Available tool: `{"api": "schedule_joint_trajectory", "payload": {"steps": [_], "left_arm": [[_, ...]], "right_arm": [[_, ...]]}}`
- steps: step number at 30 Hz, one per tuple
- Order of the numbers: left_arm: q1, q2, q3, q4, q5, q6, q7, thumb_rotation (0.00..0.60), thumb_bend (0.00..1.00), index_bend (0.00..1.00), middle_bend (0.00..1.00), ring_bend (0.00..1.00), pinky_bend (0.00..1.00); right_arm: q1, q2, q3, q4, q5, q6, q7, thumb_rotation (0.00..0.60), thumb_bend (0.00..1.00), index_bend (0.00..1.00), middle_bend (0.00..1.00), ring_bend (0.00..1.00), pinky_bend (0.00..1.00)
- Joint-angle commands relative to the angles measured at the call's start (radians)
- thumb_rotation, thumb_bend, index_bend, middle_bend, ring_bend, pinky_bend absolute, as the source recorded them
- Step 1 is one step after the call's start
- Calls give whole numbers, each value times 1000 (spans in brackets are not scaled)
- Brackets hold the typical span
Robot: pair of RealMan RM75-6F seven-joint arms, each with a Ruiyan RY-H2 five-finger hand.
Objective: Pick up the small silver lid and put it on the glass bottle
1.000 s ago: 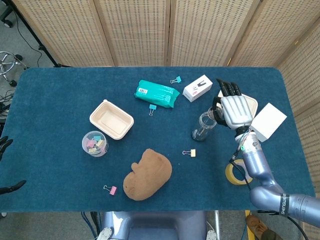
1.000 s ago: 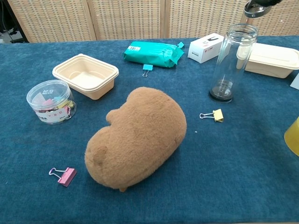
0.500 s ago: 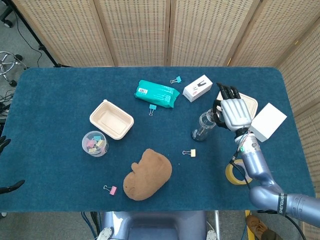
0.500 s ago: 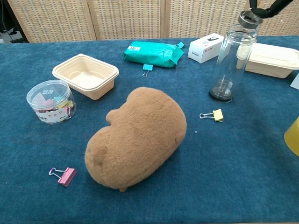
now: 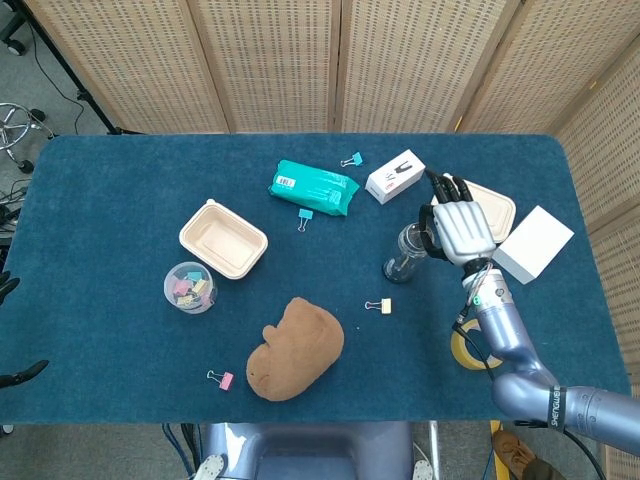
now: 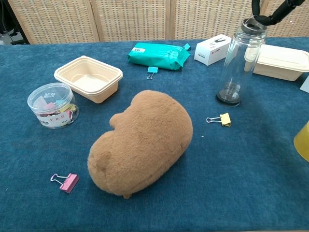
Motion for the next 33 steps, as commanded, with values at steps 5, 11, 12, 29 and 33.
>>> {"api": "schedule_joint_trajectory", "payload": {"steps": [5,11,12,29,33], "left_arm": [[-3,0,2,-5,4,-4,4,600,0,0,0,0,0],[0,1,1,-2,3,1,0,600,0,0,0,0,0],[0,1,1,-1,2,2,-1,600,0,0,0,0,0],[0,1,2,0,5,5,-2,600,0,0,0,0,0],[-2,1,2,-1,7,2,-2,600,0,0,0,0,0]], "right_arm": [[2,-9,-5,5,5,0,-4,600,626,658,0,0,0],[7,-21,-10,14,17,-3,-13,600,630,658,0,0,0],[8,-22,-9,16,19,-3,-14,600,630,658,0,0,0],[11,-34,-20,36,29,-5,-23,600,633,471,0,0,0],[6,-32,-35,38,-1,-2,-26,600,633,422,0,0,0]]}}
